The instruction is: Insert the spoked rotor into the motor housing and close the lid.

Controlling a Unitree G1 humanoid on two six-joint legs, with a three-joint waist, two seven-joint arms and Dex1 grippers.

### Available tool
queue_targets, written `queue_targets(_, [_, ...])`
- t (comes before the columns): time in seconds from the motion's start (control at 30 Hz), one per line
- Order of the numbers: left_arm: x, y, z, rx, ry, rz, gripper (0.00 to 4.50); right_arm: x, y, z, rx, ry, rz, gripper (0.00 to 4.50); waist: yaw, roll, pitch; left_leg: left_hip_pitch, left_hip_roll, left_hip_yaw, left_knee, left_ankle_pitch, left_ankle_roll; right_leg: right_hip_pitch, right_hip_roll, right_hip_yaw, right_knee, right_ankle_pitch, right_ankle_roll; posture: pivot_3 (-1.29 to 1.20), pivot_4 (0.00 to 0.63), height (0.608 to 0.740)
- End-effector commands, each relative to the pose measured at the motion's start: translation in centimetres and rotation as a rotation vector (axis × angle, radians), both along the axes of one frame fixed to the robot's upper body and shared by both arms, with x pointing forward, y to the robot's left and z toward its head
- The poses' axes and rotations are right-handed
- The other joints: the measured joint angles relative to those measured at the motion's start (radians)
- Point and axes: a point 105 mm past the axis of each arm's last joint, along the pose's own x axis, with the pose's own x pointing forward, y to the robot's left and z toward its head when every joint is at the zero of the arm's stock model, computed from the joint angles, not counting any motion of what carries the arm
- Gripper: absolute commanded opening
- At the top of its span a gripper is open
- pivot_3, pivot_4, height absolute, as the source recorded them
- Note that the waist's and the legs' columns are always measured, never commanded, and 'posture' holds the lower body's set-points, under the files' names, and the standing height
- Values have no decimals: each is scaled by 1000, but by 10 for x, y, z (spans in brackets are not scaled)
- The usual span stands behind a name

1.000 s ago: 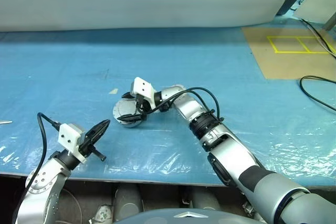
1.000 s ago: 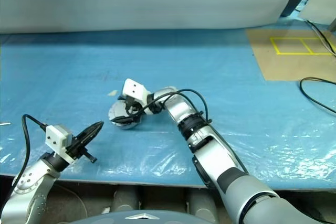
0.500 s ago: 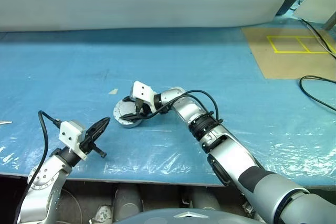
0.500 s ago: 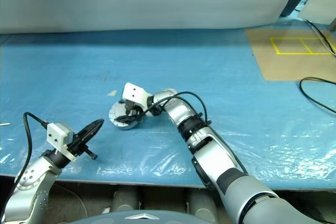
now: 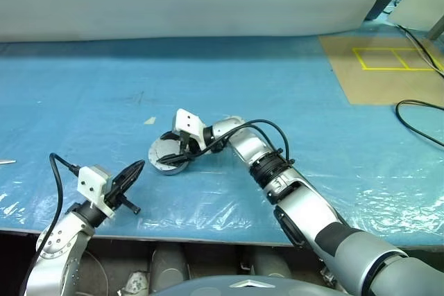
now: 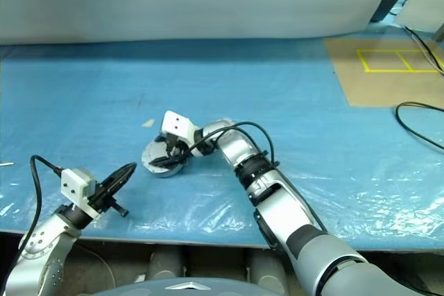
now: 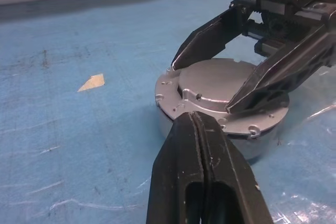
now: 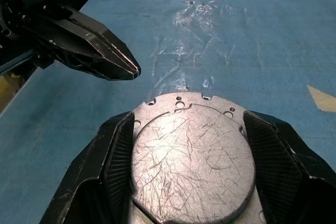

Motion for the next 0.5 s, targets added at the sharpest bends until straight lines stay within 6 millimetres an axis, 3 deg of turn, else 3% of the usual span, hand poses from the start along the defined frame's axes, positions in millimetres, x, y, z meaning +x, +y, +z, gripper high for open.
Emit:
queue_targets(0.03, [-2, -2, 6, 6, -31, -9, 0, -5, 4, -5, -14, -7, 9, 2933, 0, 0, 0, 0, 0, 0, 0, 0, 0, 0, 0, 0, 0, 0, 0, 0, 150, 740])
queue_targets(0.5, [14, -7, 11, 7, -60, -24, 0, -4, -11, -30, -117, -65, 1, 2933, 0, 0, 0, 8, -1, 1, 0, -1, 2, 5, 0, 2, 1, 0, 0, 0, 150, 740])
